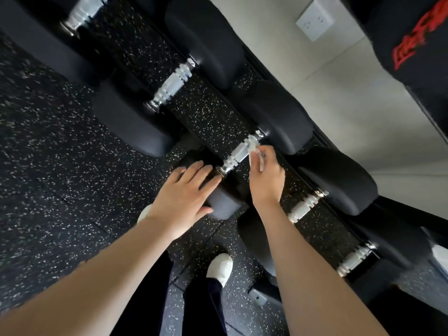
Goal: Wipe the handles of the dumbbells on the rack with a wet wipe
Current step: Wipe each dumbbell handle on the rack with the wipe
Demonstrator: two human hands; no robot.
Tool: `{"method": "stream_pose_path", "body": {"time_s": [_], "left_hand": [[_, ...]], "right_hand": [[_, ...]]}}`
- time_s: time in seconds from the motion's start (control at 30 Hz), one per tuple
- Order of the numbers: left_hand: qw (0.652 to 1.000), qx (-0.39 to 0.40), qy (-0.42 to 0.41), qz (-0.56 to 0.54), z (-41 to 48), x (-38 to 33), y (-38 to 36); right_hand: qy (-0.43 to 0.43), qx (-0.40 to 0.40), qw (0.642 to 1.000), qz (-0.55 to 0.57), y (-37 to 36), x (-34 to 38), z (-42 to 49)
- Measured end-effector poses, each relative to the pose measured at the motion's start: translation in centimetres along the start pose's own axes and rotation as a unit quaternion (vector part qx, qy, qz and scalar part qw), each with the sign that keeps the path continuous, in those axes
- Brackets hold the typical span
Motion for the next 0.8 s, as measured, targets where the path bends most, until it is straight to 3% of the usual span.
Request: {"method": "stream_pose_path", "body": {"time_s": [0.13, 0.47, 0.8], "left_hand": [[1.0, 0.013, -0.013, -0.018, 0.3, 0.5, -0.1], [0.999, 0.005, -0.016, -0.029, 0.2, 0.7, -0.5], [1.0, 0.0, -0.008, -0.018, 0.0, 0.7, -0.7]], "right_hand": [[-0.078, -0.046, 0.996, 0.016, -1.5, 1.1, 1.9], [-0.084, -0.126, 0.988, -0.004, -3.2, 0.9, 2.5], [-0.168, -0.185, 0.968, 0.021, -3.8, 1.3, 2.4]]}}
Point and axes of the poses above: each hand's wrist, its own z-axis towards the middle knuckle, its own y-axis out of the back of the hand, x = y × z, the point moved 1 cm from there along z, towards the middle knuckle, and after that the axes turned 8 degrees about y, right-handed, at the moved point
